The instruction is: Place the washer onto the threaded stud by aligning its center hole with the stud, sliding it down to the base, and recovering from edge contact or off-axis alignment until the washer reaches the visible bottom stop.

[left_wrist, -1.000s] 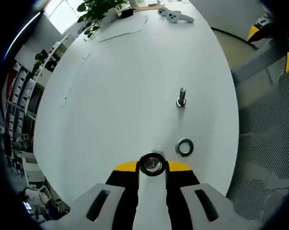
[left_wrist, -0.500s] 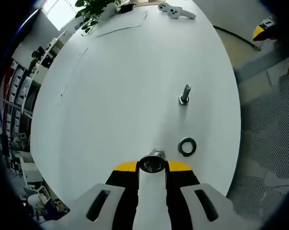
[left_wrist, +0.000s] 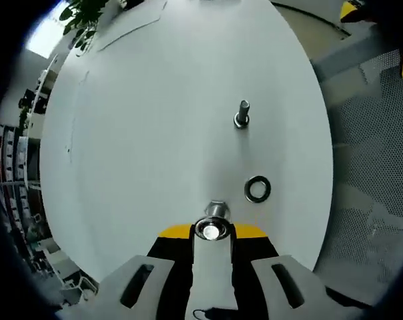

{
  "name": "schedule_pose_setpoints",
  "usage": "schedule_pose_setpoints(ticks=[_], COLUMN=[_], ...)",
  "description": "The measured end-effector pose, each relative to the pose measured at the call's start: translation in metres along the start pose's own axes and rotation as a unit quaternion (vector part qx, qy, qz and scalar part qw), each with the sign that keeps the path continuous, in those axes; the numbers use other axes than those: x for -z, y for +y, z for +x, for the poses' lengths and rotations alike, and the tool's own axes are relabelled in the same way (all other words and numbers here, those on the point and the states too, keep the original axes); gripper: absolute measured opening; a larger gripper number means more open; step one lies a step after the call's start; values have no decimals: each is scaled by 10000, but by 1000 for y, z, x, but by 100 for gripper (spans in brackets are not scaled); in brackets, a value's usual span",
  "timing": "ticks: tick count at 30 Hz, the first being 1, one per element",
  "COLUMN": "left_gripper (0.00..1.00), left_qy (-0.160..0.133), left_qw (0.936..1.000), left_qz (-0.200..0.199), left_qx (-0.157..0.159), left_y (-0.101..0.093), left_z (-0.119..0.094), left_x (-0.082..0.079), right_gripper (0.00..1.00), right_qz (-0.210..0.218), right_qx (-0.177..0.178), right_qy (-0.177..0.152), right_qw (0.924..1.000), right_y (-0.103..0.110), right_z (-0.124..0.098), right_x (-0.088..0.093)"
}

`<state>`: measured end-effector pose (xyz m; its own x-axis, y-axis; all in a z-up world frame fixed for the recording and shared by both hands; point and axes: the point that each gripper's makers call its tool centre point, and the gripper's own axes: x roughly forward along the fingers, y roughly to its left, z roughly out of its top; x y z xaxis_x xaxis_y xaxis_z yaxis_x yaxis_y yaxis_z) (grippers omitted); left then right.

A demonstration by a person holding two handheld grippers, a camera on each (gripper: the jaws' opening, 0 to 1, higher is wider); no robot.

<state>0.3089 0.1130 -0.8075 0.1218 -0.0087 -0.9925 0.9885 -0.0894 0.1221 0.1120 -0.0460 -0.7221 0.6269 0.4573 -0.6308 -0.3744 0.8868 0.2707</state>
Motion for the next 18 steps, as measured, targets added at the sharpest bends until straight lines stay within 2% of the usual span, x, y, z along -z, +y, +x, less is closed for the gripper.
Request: schedule_pose_setpoints(ticks=[2,4,5,6,7,8,9,10,13,15,18], left_gripper=[18,17,0,0,0,0,0,0,0,0,0], left_qy=[167,42,-19,-24,-8,69,16,57,-16,-69,-352], left_qw=[9998,10000,10000,10000,9995,9997,9997,9999,10000,9997,9982], left_qz=[99,0,-37,75,-307,197,232,76,-18,-225,-490], left_qx=[26,64,68,26,-30,135,102,67,29,107,30], left_y=[1,3,4,10,7,1,1,1,3,2,6], left_z=[2,3,0,-5,-1,4,7,9,8,8,4], left_x=[2,-5,-9,-14,-15,-12,-12,-10,-6,-2,-4], right_gripper=[61,61,61,61,61,61,61,61,61,61,60], right_qz=[5,11,11,14,14,13,14,13,30,25,1], right_qx=[4,9,10,11,13,15,15,17,18,7,-10], right_qy=[-1,-3,-3,-2,-1,2,4,3,-4,2,18], right_qw=[10000,10000,10000,10000,10000,10000,10000,10000,10000,10000,10000], right_y=[0,0,0,-1,-1,-1,-1,-1,-1,-1,0], right_z=[0,0,0,0,0,0,0,0,0,0,0], right_x=[0,0,0,0,0,0,0,0,1,0,1])
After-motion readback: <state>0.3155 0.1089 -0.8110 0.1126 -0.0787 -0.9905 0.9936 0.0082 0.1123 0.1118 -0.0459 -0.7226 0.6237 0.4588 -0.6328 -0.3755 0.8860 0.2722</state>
